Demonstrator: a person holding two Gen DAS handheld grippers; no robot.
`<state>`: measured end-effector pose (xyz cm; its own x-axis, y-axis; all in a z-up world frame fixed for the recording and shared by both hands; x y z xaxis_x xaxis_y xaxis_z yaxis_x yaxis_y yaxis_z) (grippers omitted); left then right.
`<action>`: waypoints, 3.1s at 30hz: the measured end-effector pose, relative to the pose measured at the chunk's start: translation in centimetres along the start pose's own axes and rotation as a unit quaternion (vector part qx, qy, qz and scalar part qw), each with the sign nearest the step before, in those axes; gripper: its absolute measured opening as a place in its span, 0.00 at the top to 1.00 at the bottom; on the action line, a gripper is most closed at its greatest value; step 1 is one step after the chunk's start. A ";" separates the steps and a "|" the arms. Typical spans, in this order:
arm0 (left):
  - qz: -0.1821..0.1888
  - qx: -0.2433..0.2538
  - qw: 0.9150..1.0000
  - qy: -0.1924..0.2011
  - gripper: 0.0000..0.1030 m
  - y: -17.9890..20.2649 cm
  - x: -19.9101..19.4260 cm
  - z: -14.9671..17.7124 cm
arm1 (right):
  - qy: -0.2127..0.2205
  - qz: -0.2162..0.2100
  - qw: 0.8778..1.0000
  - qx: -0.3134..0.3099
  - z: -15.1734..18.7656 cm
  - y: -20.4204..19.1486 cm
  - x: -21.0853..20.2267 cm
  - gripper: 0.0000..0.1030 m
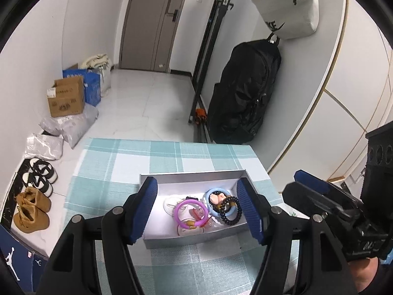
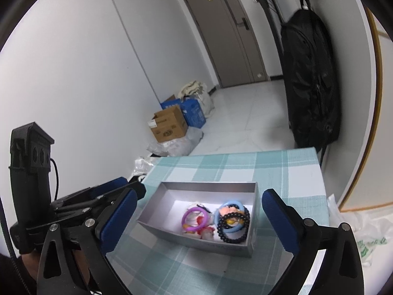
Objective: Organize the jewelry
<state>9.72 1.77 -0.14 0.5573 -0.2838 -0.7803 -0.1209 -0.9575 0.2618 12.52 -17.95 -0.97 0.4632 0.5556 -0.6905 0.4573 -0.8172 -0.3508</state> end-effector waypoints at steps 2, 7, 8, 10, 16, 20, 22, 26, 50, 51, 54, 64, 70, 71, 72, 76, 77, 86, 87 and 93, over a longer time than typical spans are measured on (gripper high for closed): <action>-0.006 0.001 1.000 0.006 0.38 0.1 -0.6 0.4 | 0.010 0.003 1.000 -0.016 0.5 -0.6 -0.6 0.00; -0.029 0.004 0.999 0.044 0.19 0.3 -2.6 1.8 | 0.021 0.011 0.999 -0.042 1.8 -1.7 -1.7 0.00; -0.031 0.002 0.998 0.053 0.18 0.3 -3.0 2.0 | 0.023 0.011 0.999 -0.044 2.0 -1.8 -1.9 0.00; -0.034 -0.001 0.997 0.071 0.17 0.3 -3.9 2.3 | 0.032 0.015 0.998 -0.050 2.4 -2.3 -2.6 0.00; -0.045 -0.001 0.996 0.082 0.17 0.4 -4.8 3.6 | 0.058 0.021 0.995 -0.075 3.6 -3.1 -4.1 0.00; -0.051 -0.004 0.995 0.083 0.16 0.6 -5.0 4.6 | 0.071 0.019 0.994 -0.076 4.4 -3.0 -4.8 0.00; -0.058 0.001 0.994 0.087 0.16 0.9 -5.1 4.8 | 0.073 0.020 0.994 -0.077 4.7 -2.9 -5.0 0.00; -0.070 0.004 0.993 0.095 0.16 1.3 -5.5 5.2 | 0.077 0.022 0.994 -0.079 5.2 -2.7 -5.4 0.00; -0.072 0.006 0.993 0.088 0.16 1.7 -5.0 5.3 | 0.075 0.020 0.994 -0.074 5.4 -2.4 -5.8 0.00; -0.071 0.007 0.994 0.086 0.16 1.7 -5.0 5.3 | 0.074 0.020 0.994 -0.074 5.4 -2.3 -5.7 0.00; -0.069 0.008 0.994 0.086 0.16 1.8 -5.0 5.3 | 0.074 0.020 0.994 -0.073 5.4 -2.4 -5.7 0.00; -0.066 0.010 0.994 0.087 0.16 2.0 -5.2 5.3 | 0.073 0.021 0.995 -0.070 5.5 -2.4 -5.6 0.00; -0.069 0.009 0.994 0.090 0.16 2.0 -5.2 5.3 | 0.071 0.023 0.995 -0.071 5.5 -2.4 -5.5 0.00; -0.069 0.009 0.994 0.090 0.16 2.0 -5.1 5.2 | 0.071 0.023 0.995 -0.071 5.5 -2.4 -5.5 0.00; -0.070 0.008 0.994 0.089 0.16 1.9 -5.1 5.2 | 0.070 0.023 0.995 -0.070 5.5 -2.4 -5.5 0.00; -0.068 0.005 0.994 0.088 0.16 1.8 -5.1 5.2 | 0.066 0.024 0.995 -0.069 5.6 -2.2 -5.4 0.00; -0.068 0.004 0.994 0.087 0.16 1.8 -5.1 5.2 | 0.066 0.024 0.995 -0.068 5.7 -2.2 -5.4 0.00; -0.067 0.002 0.994 0.087 0.16 1.7 -5.0 5.2 | 0.064 0.024 0.996 -0.065 5.5 -2.0 -5.1 0.00; -0.065 0.001 0.994 0.087 0.16 1.6 -5.0 5.2 | 0.063 0.024 0.996 -0.065 5.5 -1.9 -5.1 0.00; -0.064 0.000 0.994 0.089 0.16 1.5 -5.1 5.2 | 0.065 0.024 0.996 -0.065 5.6 -1.9 -5.1 0.00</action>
<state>2.40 1.52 1.28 0.7050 -0.1451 -0.6942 -0.0393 -0.9853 0.1660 5.00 -20.06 -0.31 0.5766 0.5388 -0.6142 0.5229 -0.8209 -0.2293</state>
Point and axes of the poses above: each gripper's, at about its wrist camera, not at the fingertips, and x roughly the way its jaws point, y to its right, z to its underside, the point moved 1 cm from there along x, roughly the way its jaws point, and after that the axes turned 15 degrees about -y, right-handed, at the moved point
